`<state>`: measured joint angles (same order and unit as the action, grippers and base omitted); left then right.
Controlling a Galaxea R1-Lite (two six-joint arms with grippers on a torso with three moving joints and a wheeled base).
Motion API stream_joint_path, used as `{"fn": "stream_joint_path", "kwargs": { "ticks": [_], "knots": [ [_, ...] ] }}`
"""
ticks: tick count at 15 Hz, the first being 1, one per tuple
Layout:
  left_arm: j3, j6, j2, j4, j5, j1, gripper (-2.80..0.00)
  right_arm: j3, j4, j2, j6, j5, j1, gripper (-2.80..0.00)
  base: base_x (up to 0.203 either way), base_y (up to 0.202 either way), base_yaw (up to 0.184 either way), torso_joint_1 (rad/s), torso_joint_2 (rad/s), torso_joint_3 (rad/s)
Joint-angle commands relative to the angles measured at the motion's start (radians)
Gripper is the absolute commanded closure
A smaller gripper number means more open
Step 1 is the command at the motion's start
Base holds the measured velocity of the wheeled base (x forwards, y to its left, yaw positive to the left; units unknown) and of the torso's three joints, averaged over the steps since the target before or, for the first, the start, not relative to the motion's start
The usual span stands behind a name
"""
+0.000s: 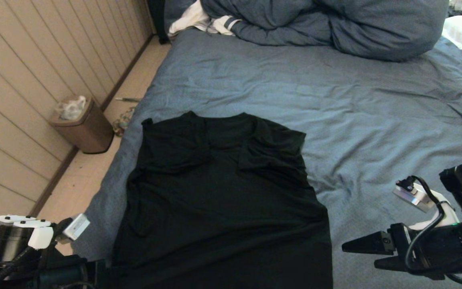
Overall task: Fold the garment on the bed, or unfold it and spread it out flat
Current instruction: Fold the black T-shirt
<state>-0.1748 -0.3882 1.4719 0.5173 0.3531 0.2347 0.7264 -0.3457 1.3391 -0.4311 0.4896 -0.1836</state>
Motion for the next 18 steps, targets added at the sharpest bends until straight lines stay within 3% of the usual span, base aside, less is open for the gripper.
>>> {"fn": "stream_joint_path", "kwargs": {
  "ticks": [1,10,15,18],
  "knots": [
    [0.011,-0.003,-0.004,0.004,0.021,0.000,0.00,-0.001,-0.002,0.012,-0.002,0.000,0.001,-2.80,0.000,0.000,0.000,0.000,0.00,0.000],
    [0.009,-0.008,-0.008,0.038,0.023,0.000,0.00,-0.027,0.001,0.111,0.036,0.001,-0.021,-2.80,0.000,0.000,0.000,0.000,0.00,0.000],
    [0.011,-0.008,-0.008,0.052,0.026,0.000,0.00,-0.058,0.121,0.168,0.029,-0.003,-0.111,-2.80,0.000,0.000,0.000,0.000,0.00,0.000],
    [0.008,-0.011,-0.010,0.053,0.018,-0.006,0.00,-0.058,0.162,0.213,0.027,-0.050,-0.172,-2.80,0.000,0.000,0.000,0.000,0.00,0.000]
  ]
}}
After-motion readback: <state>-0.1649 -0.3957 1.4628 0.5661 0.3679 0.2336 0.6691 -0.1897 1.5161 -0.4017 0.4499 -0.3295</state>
